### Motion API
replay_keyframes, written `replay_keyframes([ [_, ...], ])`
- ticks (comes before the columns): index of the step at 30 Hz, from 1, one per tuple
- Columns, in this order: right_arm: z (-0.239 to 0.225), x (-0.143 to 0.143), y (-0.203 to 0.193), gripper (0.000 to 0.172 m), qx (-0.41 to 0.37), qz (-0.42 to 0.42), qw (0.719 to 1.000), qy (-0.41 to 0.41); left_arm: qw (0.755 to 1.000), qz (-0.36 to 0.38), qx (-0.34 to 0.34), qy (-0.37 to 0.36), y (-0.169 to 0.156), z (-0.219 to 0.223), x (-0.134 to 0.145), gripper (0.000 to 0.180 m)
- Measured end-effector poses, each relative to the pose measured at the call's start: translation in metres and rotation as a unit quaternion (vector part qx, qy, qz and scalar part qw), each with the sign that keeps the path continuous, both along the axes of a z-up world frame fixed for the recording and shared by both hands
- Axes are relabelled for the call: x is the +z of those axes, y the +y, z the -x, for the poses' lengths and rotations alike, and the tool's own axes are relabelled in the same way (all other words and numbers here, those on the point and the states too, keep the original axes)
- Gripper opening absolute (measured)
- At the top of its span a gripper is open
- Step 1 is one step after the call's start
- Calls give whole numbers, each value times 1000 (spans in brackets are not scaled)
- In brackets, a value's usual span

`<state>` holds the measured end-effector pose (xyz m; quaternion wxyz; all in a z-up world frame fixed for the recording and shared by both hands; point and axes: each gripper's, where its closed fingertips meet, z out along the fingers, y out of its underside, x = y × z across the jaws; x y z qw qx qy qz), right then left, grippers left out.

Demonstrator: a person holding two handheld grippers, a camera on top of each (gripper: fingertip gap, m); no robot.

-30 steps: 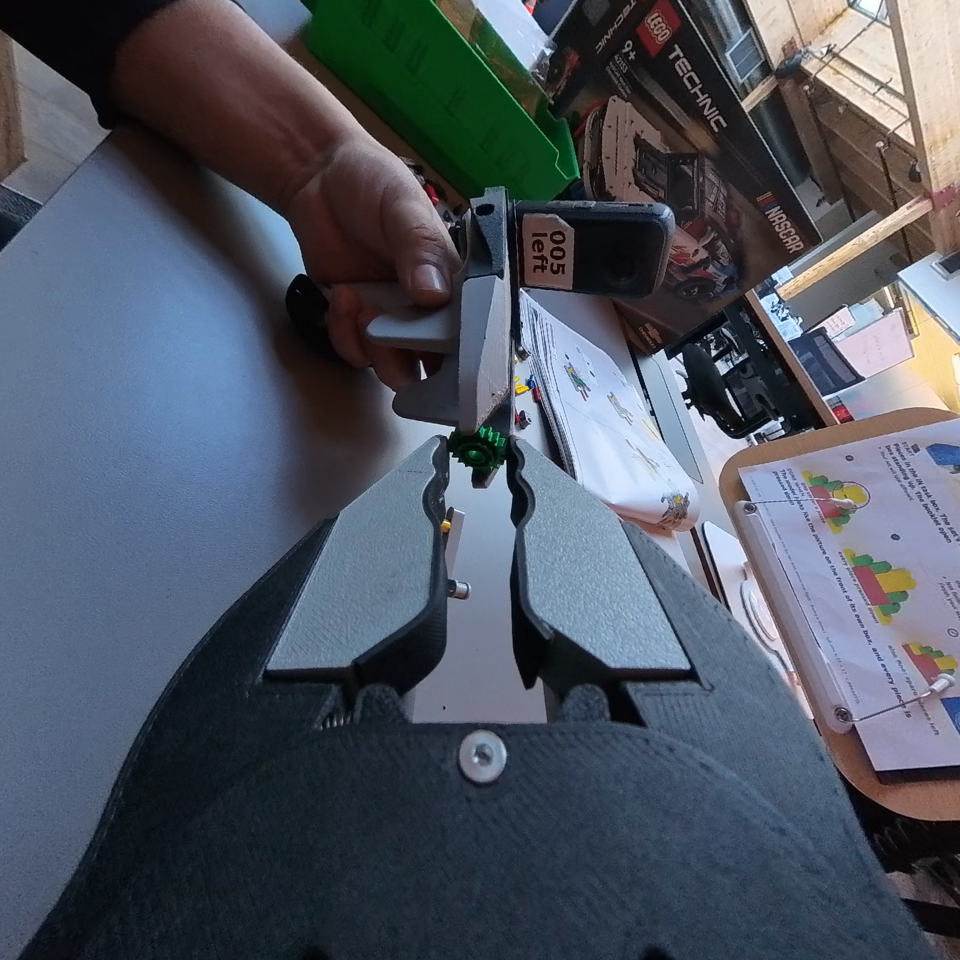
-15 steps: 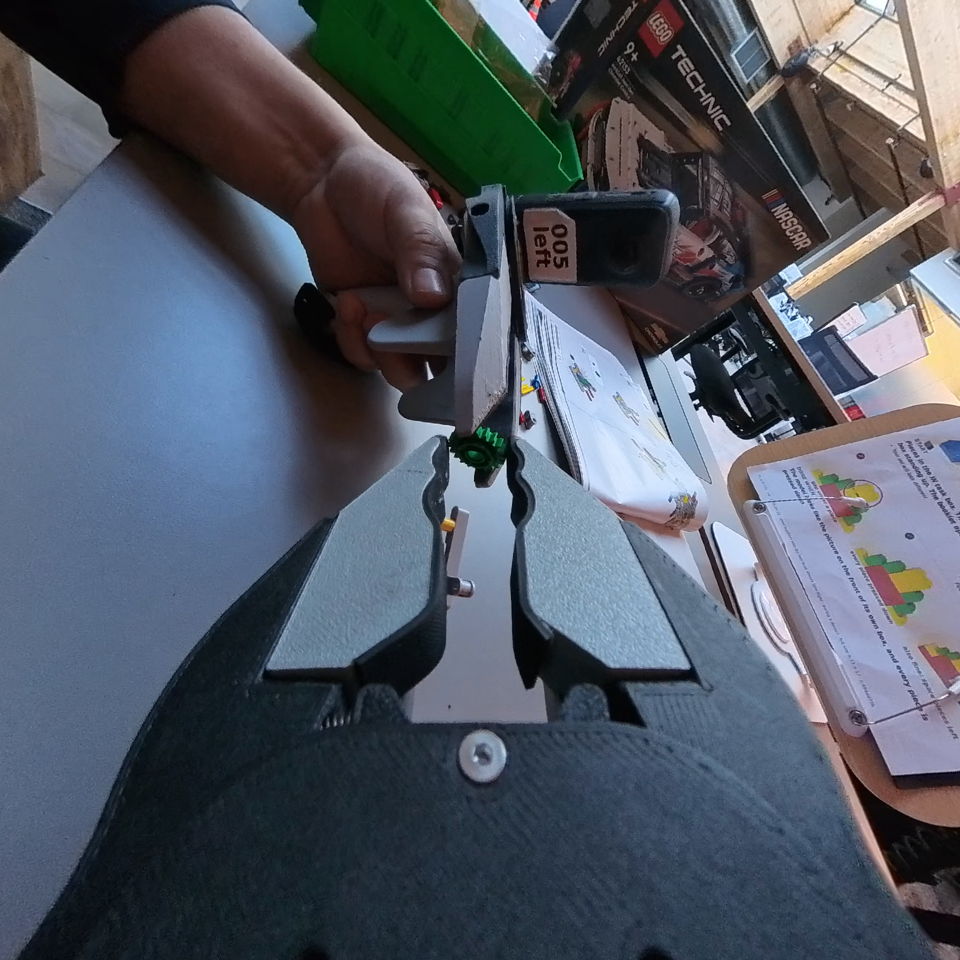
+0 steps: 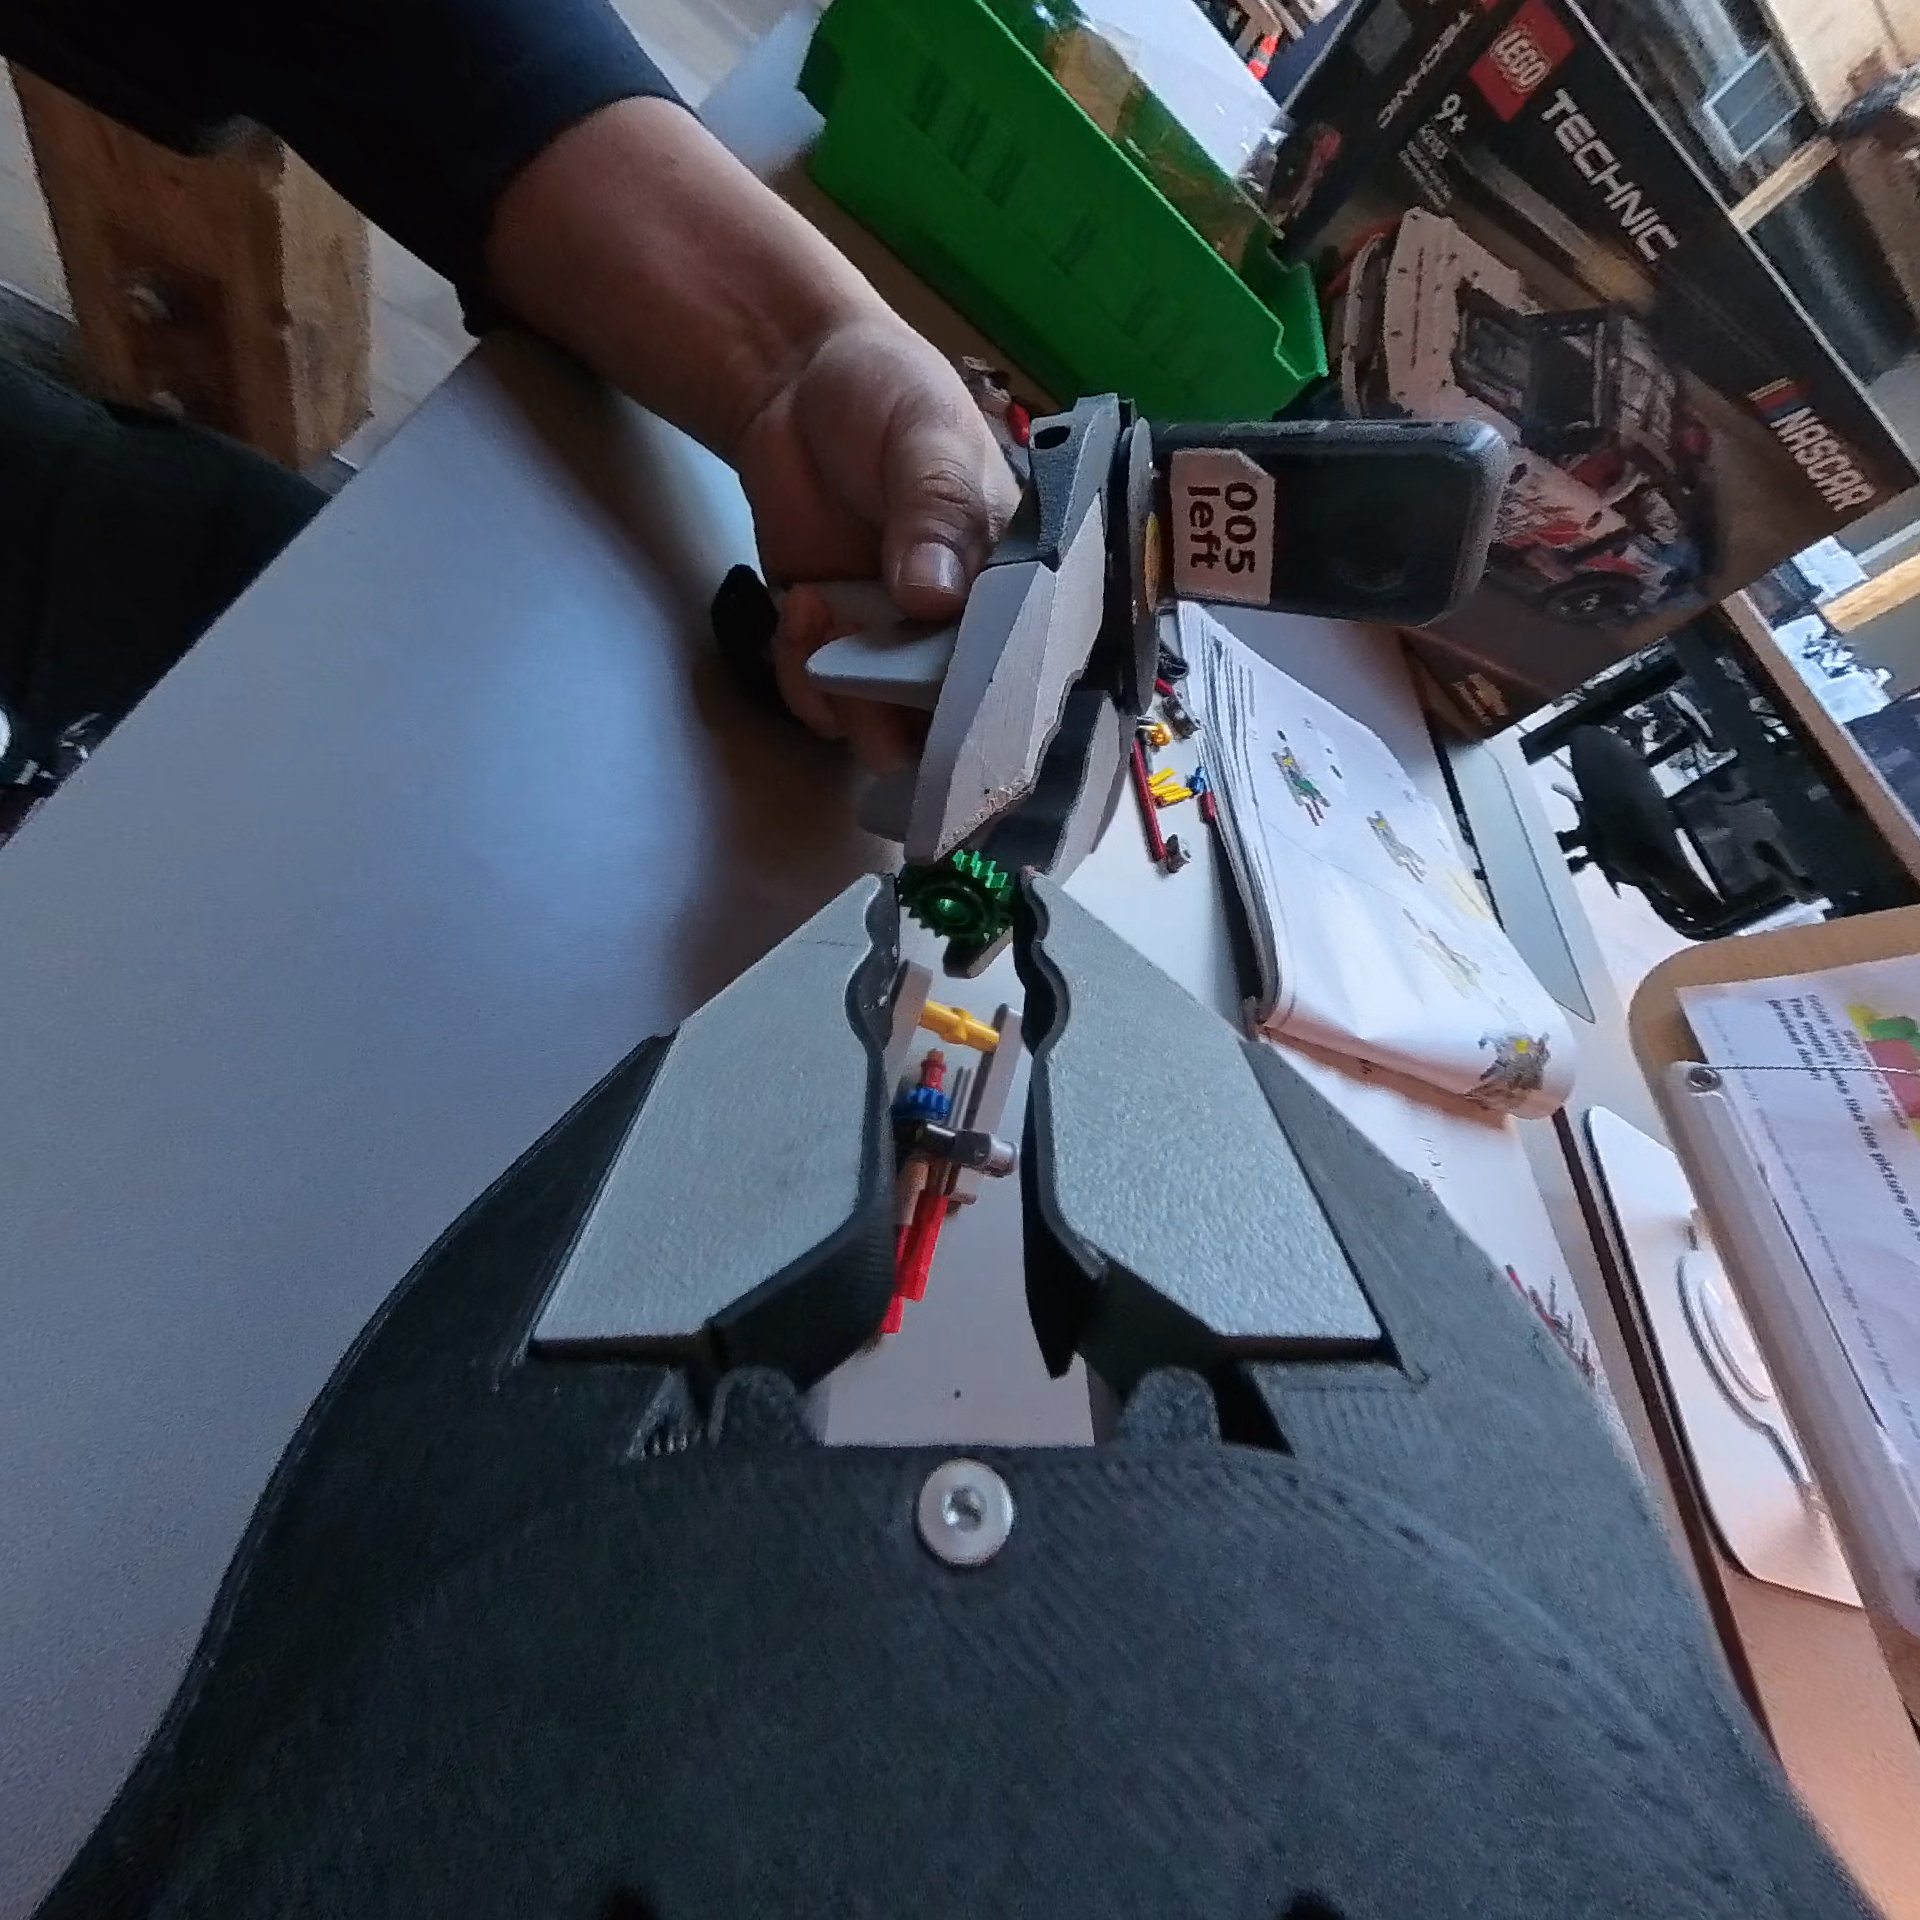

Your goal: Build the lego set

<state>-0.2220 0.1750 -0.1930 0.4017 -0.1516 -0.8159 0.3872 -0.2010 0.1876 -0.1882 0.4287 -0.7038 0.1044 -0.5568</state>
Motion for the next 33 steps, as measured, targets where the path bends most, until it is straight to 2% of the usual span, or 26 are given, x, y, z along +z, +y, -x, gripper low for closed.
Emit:
replay_keyframes([
  [8,4,2,8,23,-28,5,999,18,999,-22,39,17,7,13,4,18],
  [12,-1,-14,26,26,-40,33,997,-56,989,-56,96,94,15,33,-1,18],
  [15,-11,-33,45,16,-57,32,991,-116,977,-85,118,156,17,42,-4,18],
  [18,-14,-43,64,14,-89,33,985,-141,963,-109,129,208,19,48,-7,18],
  [22,-13,-46,65,18,-97,60,979,-169,954,-125,115,247,20,42,-11,18],
  [25,-12,-57,65,18,-106,37,977,-184,943,-149,93,283,16,34,-15,18],
  [29,-11,-67,61,14,-109,28,972,-206,926,-167,71,332,14,24,-24,18],
  [33,-9,-73,57,4,-105,11,973,-205,919,-165,76,349,16,26,-27,18],
])
